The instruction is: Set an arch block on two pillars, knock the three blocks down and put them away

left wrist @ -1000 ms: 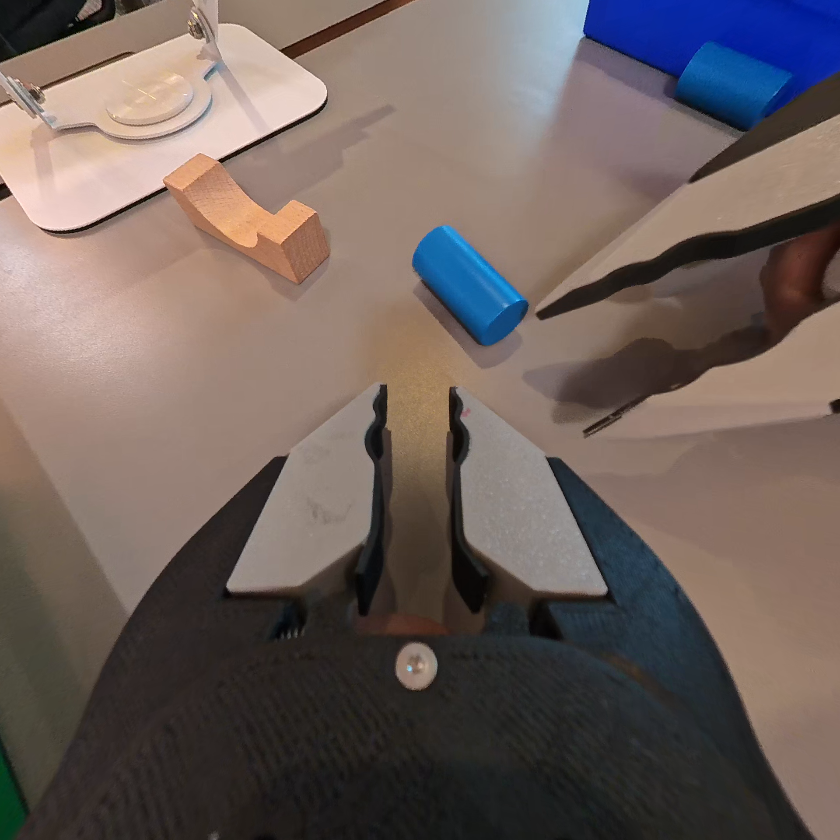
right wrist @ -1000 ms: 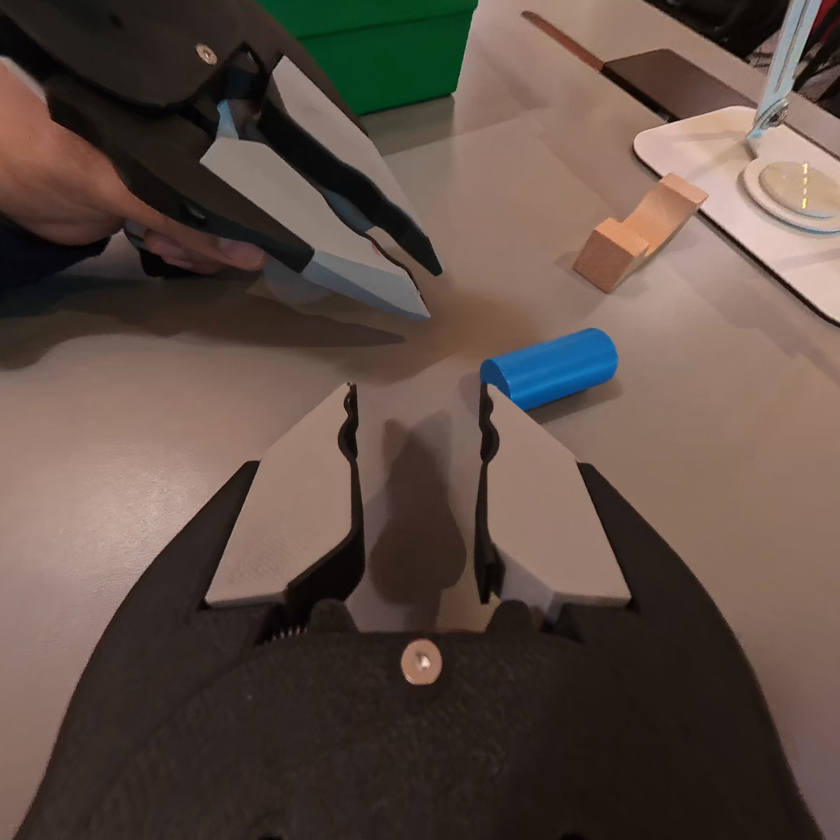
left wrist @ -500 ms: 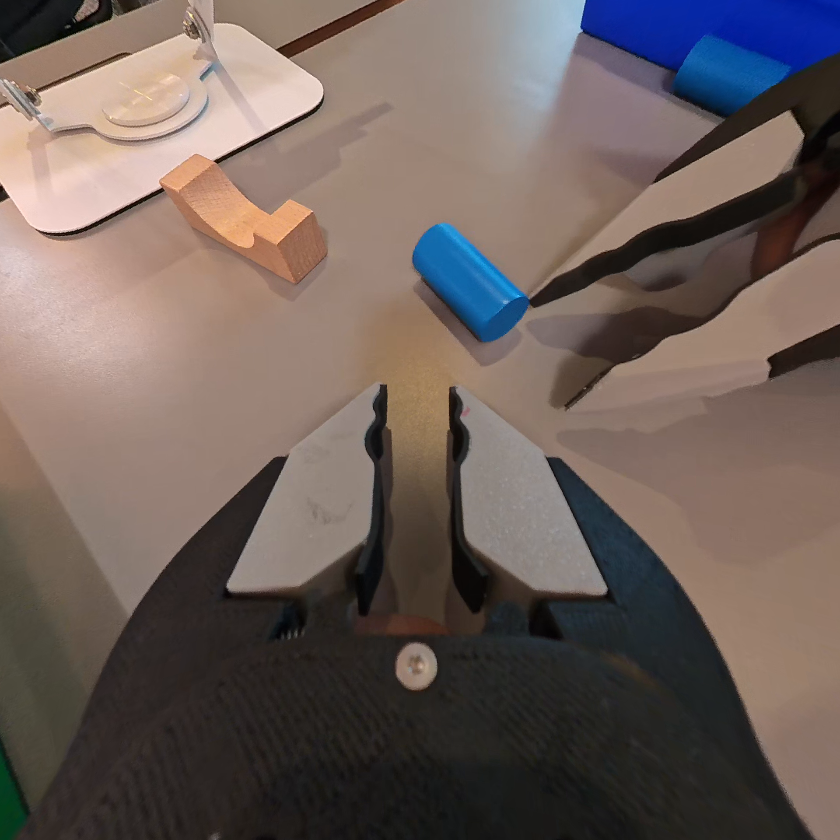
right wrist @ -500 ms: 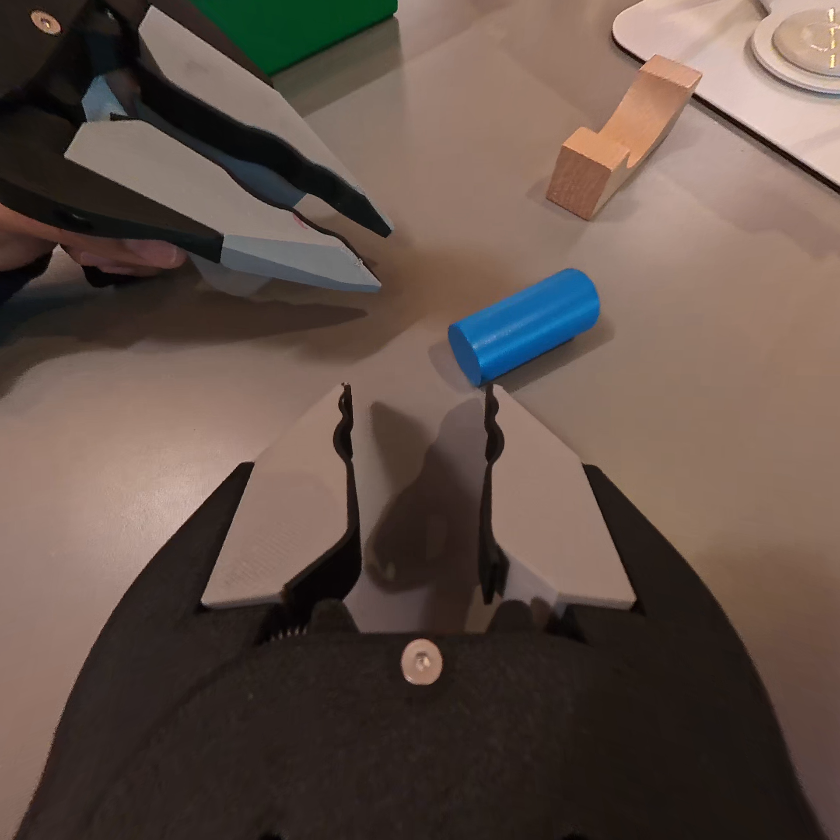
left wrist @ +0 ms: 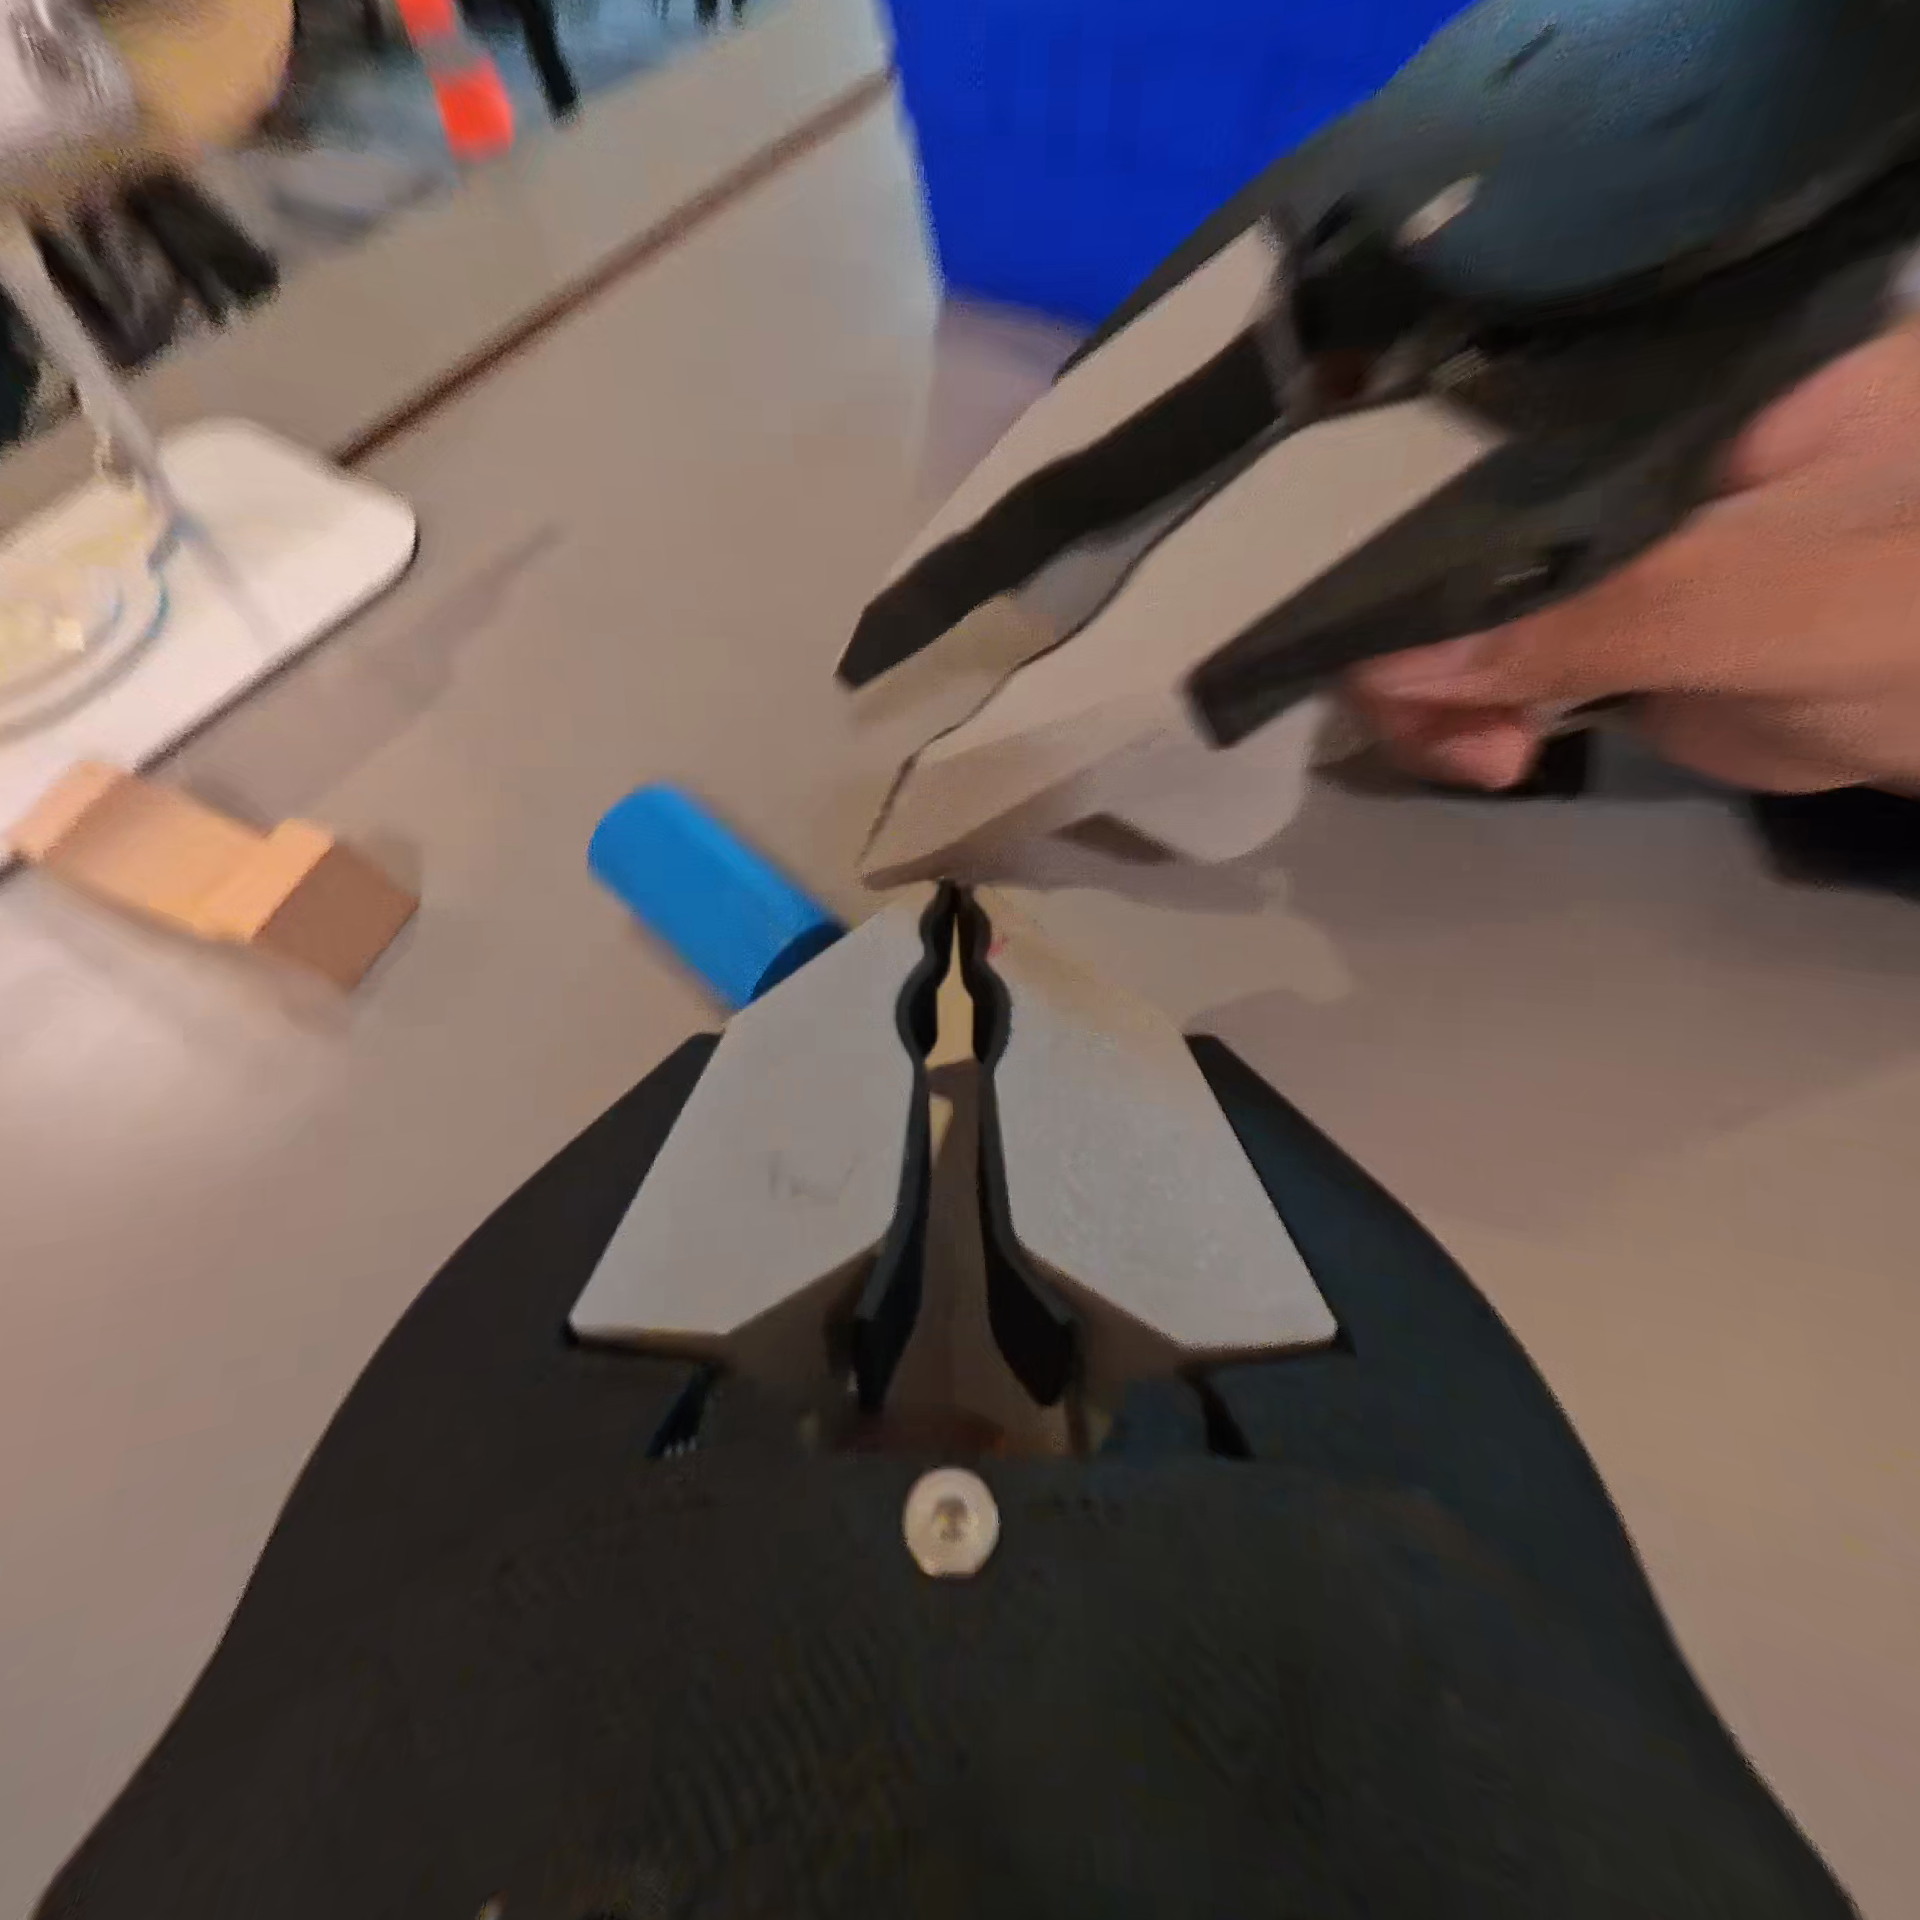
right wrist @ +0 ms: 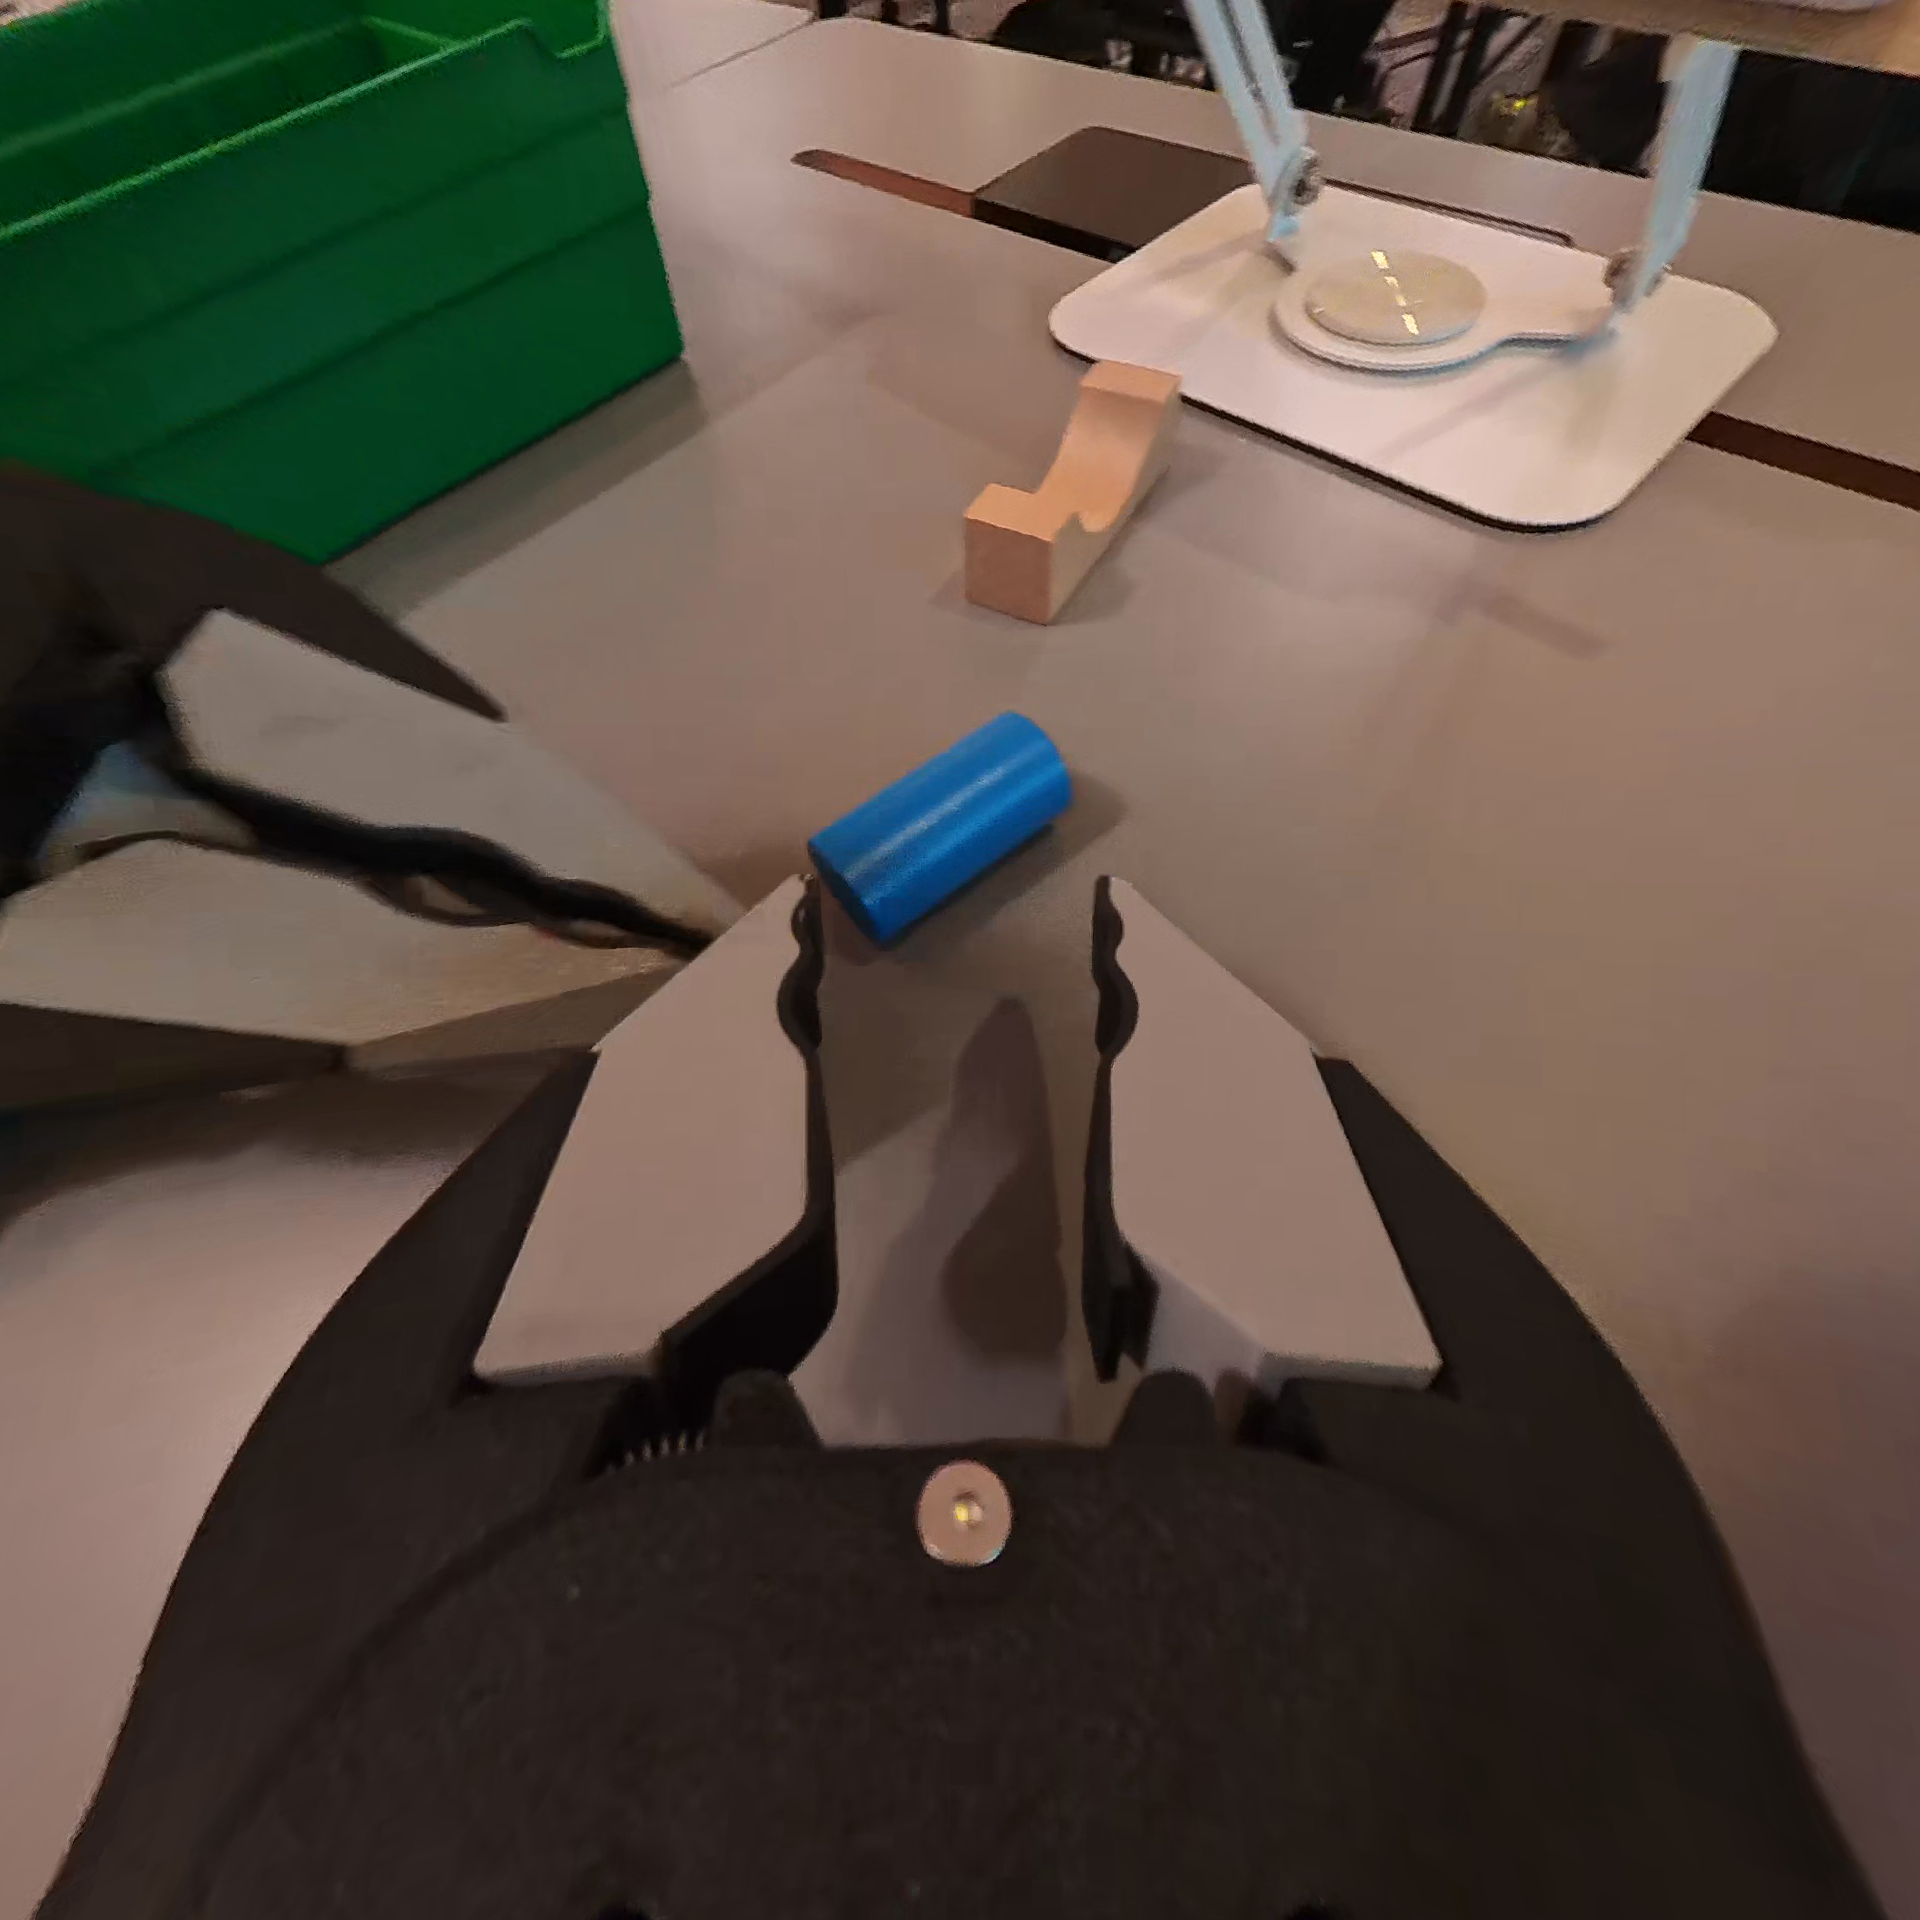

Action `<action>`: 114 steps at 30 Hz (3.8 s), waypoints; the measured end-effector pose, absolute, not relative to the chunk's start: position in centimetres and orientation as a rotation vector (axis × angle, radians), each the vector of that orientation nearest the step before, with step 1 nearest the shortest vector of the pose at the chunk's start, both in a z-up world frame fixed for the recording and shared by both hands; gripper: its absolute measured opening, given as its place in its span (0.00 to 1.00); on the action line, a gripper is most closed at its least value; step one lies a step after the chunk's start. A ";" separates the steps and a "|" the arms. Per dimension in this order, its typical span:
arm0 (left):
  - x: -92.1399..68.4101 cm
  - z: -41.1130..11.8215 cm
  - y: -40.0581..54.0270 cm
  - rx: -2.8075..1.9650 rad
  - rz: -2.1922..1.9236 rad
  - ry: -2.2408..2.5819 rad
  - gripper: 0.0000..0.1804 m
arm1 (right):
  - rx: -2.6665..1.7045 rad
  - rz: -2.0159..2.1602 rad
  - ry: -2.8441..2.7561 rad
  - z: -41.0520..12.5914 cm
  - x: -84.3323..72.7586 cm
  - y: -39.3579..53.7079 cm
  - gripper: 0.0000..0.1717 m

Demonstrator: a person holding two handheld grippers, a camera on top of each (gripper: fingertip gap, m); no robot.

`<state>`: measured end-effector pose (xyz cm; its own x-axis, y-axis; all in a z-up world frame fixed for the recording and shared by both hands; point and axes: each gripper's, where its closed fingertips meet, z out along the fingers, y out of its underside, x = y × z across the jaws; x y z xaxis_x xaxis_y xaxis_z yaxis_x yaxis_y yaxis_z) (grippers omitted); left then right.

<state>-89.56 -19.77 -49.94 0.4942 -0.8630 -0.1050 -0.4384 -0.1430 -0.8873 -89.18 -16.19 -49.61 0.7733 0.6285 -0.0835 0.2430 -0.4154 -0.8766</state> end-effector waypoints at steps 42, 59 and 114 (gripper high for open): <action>-90.6 -51.8 -17.6 -1.957 -0.442 0.996 0.00 | -2.268 0.501 -0.585 -54.1 -86.6 -15.6 0.00; -91.8 -51.9 -16.8 -2.009 -0.447 0.891 0.01 | -2.176 0.527 -0.612 -52.8 -87.4 -15.5 0.22; -96.1 -50.3 -14.3 -2.004 -0.506 0.613 0.00 | -1.968 0.316 -0.562 -46.9 -86.5 -9.4 0.40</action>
